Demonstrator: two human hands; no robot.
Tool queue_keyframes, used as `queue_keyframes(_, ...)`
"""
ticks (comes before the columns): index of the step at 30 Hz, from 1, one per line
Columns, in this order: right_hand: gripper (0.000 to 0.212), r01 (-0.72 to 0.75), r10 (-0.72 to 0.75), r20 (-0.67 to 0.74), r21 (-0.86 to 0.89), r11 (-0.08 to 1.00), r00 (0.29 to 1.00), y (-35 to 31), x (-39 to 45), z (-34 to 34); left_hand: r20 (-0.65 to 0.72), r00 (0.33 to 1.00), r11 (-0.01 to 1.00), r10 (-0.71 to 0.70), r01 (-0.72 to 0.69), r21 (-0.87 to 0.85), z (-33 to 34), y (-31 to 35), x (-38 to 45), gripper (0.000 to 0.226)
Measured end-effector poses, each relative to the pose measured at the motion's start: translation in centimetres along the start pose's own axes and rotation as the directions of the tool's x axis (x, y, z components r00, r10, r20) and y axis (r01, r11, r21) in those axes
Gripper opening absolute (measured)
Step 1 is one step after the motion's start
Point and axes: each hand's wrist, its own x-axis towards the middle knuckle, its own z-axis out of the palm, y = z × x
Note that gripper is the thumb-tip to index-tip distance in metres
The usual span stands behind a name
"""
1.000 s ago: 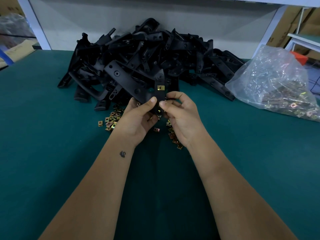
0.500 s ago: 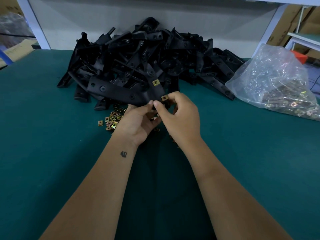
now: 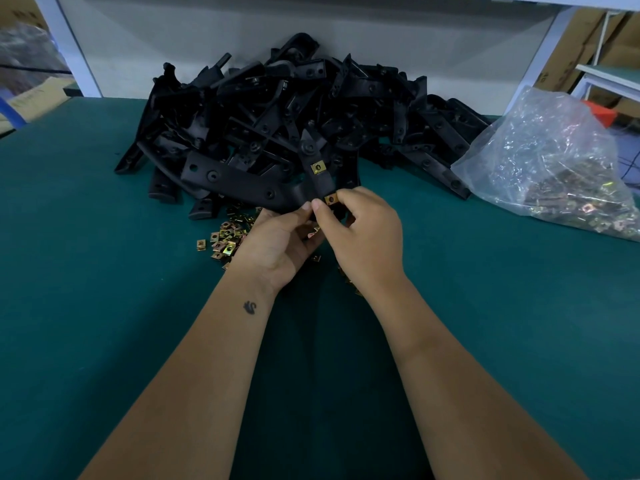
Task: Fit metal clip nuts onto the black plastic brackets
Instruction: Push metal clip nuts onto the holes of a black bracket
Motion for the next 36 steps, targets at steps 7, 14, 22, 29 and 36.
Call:
queue_keyframes(7,0.026,-0.039,0.037,-0.029,-0.061,0.997,0.999,-0.12,-0.15,0.27,-0.057,0.998,1.0,-0.008,0.007,-0.002,0.11,-0.06,0.1,0.037)
queue_keyframes(14,0.024,-0.04,0.038,-0.072,-0.032,0.999,0.997,-0.15,-0.05,0.26,-0.064,0.998,1.0,-0.019,0.02,0.02,0.18,-0.05,0.13,0.038)
queue_keyframes(22,0.019,-0.087,0.09,-0.056,0.062,0.994,0.994,-0.09,0.06,0.37,-0.041,0.999,1.0,0.003,-0.002,0.027,0.17,-0.09,0.14,0.026)
queue_keyframes(29,0.026,-0.158,0.16,-0.032,0.071,0.985,0.987,0.38,0.18,0.23,0.045,0.999,0.98,0.017,-0.026,0.2,0.65,-0.44,-0.19,0.03)
queue_keyframes(36,0.017,-0.14,0.147,-0.085,0.091,0.986,0.985,0.13,0.14,0.02,0.023,0.999,0.972,0.031,-0.035,0.234,0.83,-0.39,-0.17,0.03)
